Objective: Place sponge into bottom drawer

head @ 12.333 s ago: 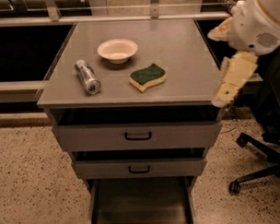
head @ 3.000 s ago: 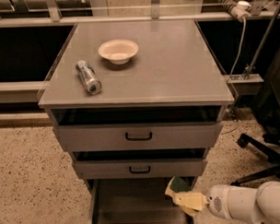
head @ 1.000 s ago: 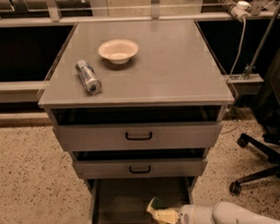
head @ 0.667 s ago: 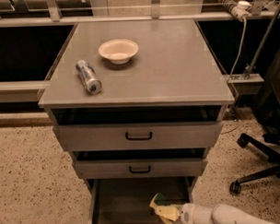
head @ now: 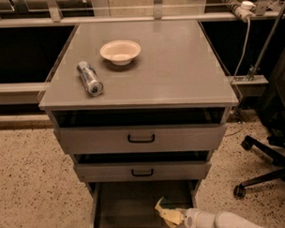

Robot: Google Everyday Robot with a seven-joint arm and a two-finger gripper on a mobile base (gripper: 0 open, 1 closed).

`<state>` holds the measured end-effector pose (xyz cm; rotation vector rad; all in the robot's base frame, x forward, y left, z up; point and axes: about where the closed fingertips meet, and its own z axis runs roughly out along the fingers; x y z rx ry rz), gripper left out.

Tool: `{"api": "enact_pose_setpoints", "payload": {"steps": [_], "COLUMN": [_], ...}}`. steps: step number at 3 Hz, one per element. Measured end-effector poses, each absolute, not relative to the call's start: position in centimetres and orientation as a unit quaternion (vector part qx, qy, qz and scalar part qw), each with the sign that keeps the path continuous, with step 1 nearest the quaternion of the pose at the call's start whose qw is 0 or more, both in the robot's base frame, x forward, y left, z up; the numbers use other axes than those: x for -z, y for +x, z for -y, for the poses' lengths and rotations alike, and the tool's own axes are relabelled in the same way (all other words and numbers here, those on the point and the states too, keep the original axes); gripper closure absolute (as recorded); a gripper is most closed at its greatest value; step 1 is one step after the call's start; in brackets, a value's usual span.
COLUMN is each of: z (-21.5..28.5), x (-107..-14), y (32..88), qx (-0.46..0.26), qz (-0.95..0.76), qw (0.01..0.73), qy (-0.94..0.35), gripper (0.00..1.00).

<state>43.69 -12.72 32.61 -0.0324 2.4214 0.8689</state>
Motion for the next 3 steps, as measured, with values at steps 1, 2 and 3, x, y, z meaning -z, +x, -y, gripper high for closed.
{"api": "enact_pose_setpoints", "payload": {"steps": [1, 2, 3], "z": [12.3, 12.2, 11.8], "x": [-31.1, -27.4, -23.6], "y": [43.6, 44.1, 44.0], "qx": [-0.317, -0.297, -0.289], "qz": [-0.907, -0.915, -0.923], "qw": [0.277, 0.273, 0.254], "qy": [-0.009, -0.016, -0.007], "gripper": [1.00, 1.00, 1.00]}}
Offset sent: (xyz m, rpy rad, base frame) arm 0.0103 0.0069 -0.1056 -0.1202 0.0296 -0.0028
